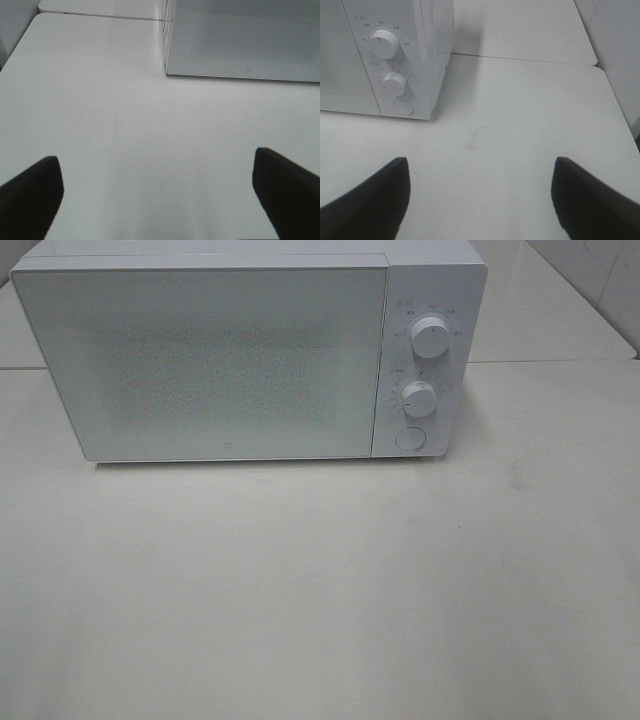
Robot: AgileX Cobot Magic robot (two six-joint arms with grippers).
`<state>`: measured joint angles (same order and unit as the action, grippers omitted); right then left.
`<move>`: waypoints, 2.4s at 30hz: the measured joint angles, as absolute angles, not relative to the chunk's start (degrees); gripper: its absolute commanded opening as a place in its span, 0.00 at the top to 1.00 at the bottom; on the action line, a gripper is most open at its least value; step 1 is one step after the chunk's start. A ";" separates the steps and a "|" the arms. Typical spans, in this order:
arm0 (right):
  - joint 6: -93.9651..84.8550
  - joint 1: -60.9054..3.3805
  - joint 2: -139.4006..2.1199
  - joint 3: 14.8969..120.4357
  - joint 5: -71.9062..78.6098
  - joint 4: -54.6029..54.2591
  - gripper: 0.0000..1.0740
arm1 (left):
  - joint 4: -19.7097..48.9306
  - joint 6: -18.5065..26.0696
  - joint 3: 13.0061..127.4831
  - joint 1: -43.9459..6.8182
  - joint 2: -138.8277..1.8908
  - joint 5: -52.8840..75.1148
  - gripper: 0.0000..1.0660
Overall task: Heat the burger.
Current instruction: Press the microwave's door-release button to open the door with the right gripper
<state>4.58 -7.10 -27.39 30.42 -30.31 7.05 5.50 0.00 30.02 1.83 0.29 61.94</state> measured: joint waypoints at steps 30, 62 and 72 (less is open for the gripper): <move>3.32 -7.10 -60.39 20.00 24.06 4.24 0.29 | 5.50 0.00 30.02 1.83 0.29 61.94 0.09; -13.52 -35.47 -87.89 12.61 64.06 -37.30 0.29 | 5.50 0.00 30.02 1.83 0.29 61.94 0.09; -21.14 -46.52 -95.34 21.31 65.49 -50.71 0.29 | 5.50 0.00 30.02 1.83 0.29 61.94 0.09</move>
<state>-21.14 -46.52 -95.34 21.31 65.49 -50.71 5.50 0.00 30.02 1.83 0.29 61.94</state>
